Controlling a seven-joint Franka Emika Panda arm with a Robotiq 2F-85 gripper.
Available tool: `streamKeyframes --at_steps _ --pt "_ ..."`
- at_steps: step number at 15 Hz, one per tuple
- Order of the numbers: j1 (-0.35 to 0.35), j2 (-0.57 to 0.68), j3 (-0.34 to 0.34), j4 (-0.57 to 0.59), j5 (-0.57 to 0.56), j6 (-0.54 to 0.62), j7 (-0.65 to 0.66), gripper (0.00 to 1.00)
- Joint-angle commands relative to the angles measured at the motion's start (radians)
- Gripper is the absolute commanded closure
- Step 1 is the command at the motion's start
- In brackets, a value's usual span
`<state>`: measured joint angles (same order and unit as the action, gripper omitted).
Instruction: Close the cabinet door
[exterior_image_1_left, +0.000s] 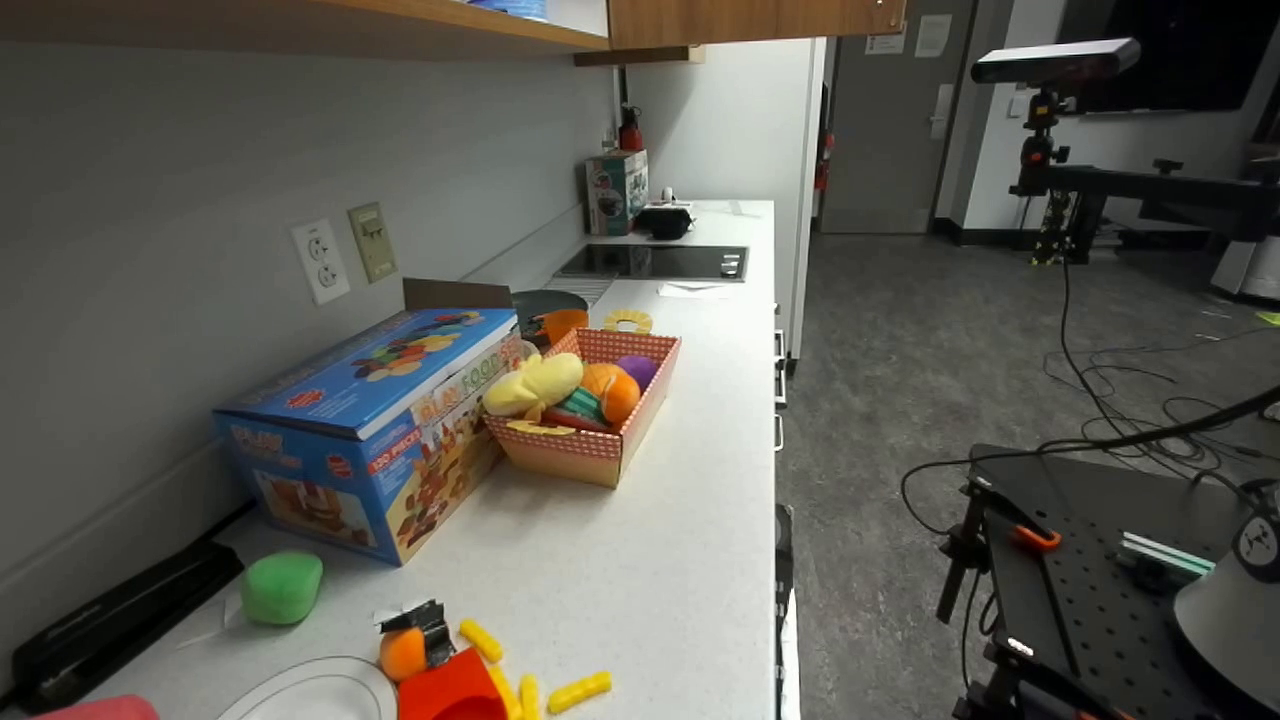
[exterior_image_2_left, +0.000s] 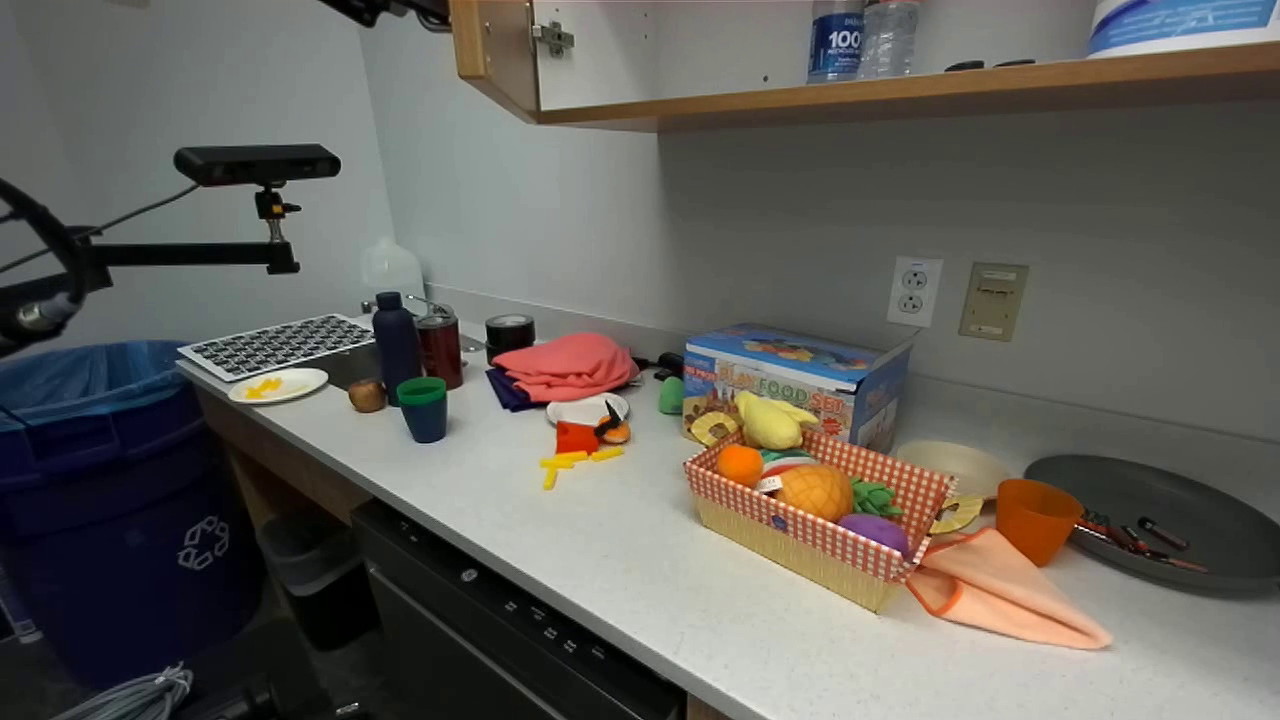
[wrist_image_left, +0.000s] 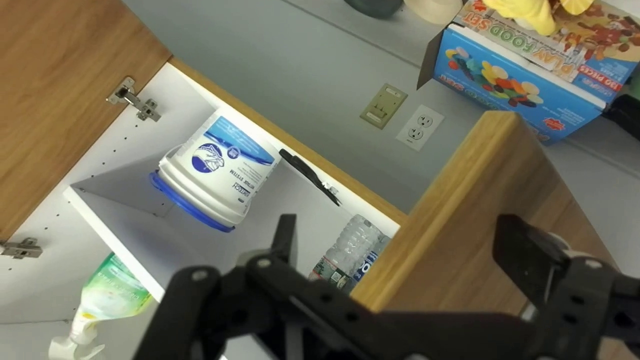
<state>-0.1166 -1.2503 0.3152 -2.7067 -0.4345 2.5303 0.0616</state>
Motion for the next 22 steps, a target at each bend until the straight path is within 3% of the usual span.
streamKeyframes --at_steps 1,5,10,11,16,22 --pt "-0.015 -0.006 0.001 -0.011 -0.038 0.053 -0.022 0.0" --pt "0.002 -0.001 -0.004 0.004 -0.059 -0.022 -0.112 0.0" --pt "-0.012 -0.008 -0.01 0.0 -0.189 -0.006 -0.218 0.0" --pt "-0.05 0.061 0.013 -0.036 -0.222 0.081 -0.164 0.0" --pt "0.044 0.126 -0.059 -0.045 -0.245 0.009 -0.243 0.0" --pt "0.082 0.116 -0.14 -0.046 -0.266 -0.036 -0.355 0.0"
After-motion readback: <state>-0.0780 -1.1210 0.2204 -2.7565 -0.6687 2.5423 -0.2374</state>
